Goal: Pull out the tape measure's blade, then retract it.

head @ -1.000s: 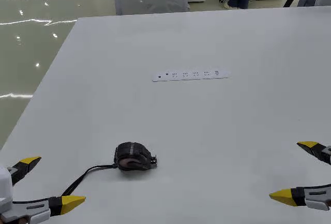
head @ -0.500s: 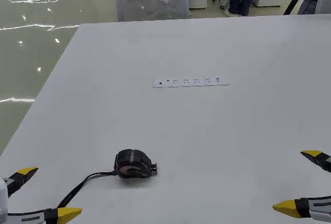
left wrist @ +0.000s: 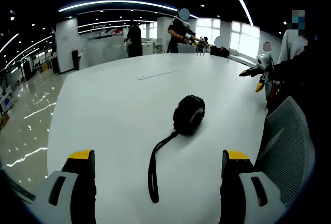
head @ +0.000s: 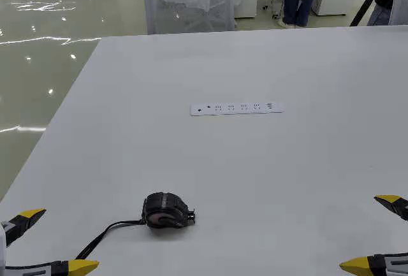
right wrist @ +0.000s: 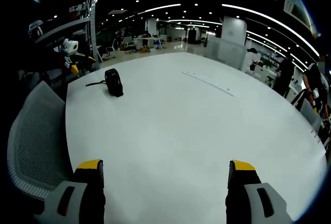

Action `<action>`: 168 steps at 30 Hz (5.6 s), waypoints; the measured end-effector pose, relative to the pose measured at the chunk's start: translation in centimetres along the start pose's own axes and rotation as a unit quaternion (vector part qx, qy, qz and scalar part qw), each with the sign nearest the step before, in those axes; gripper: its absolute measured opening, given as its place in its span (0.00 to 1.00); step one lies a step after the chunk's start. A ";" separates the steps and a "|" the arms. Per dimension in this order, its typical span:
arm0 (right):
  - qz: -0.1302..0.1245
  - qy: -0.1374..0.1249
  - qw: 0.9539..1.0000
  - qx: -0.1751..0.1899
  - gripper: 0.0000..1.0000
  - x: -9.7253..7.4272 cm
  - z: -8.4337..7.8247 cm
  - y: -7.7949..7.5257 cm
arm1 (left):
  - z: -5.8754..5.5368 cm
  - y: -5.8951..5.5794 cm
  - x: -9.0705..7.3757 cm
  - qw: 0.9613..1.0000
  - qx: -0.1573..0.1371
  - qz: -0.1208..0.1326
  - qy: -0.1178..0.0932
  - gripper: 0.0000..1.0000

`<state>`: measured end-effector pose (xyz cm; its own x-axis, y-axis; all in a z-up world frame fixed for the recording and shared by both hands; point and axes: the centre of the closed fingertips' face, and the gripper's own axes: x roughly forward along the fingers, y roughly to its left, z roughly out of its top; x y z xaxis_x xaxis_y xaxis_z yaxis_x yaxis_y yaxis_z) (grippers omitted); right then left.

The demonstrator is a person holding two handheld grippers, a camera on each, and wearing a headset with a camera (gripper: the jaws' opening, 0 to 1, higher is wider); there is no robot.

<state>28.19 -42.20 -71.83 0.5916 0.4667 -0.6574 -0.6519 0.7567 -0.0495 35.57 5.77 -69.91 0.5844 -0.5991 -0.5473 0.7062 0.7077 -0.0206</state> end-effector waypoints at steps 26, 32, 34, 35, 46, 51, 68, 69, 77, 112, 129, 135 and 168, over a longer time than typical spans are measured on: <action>0.084 -0.010 0.991 -0.099 0.99 6.1 6.3 1.9 | 4.3 -5.0 7.8 0.973 0.160 -0.155 0.063 0.99; 0.111 -0.020 0.987 -0.117 0.99 8.2 8.5 3.0 | 5.2 -6.2 9.9 0.961 0.190 -0.183 0.079 0.99; 0.120 -0.018 0.984 -0.128 0.99 8.9 8.8 3.2 | 5.6 -6.3 10.4 0.956 0.207 -0.193 0.081 0.99; 0.126 -0.020 0.983 -0.132 0.99 9.4 9.1 3.4 | 5.7 -6.6 10.8 0.953 0.212 -0.200 0.086 0.99; 0.170 -0.033 0.971 -0.163 0.94 12.9 11.6 5.9 | 5.1 -8.2 13.0 0.926 0.259 -0.242 0.129 0.94; 0.182 -0.042 0.968 -0.167 0.89 14.6 12.5 6.8 | 4.8 -8.4 14.0 0.918 0.277 -0.248 0.137 0.85; 0.223 -0.034 0.957 -0.180 0.70 19.3 13.5 10.9 | 3.0 -8.2 16.0 0.909 0.279 -0.245 0.188 0.67; 0.225 -0.034 0.957 -0.181 0.69 19.4 13.6 11.1 | 3.0 -8.3 16.1 0.908 0.284 -0.245 0.187 0.65; 0.240 -0.029 0.954 -0.175 0.55 20.7 14.0 12.6 | 2.9 -8.4 16.2 0.902 0.299 -0.249 0.189 0.47; 0.265 0.032 0.941 -0.208 0.24 23.9 12.7 15.2 | 2.5 -8.7 15.8 0.891 0.311 -0.266 0.197 0.31; 0.274 0.048 0.931 -0.235 0.13 24.3 12.4 15.7 | 2.3 -8.7 16.0 0.889 0.310 -0.264 0.208 0.31; 0.273 0.050 0.931 -0.238 0.12 24.4 12.3 15.6 | 2.3 -8.6 16.0 0.894 0.307 -0.258 0.202 0.30; 0.264 0.076 0.937 -0.216 0.11 24.1 11.8 15.0 | 2.3 -8.6 16.0 0.895 0.303 -0.256 0.202 0.30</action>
<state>38.32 -14.19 -79.53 0.0801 0.6284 -0.7738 -0.9853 0.1672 0.0338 39.73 -10.74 -76.58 0.0160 -0.5163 -0.8563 0.9990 -0.0277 0.0354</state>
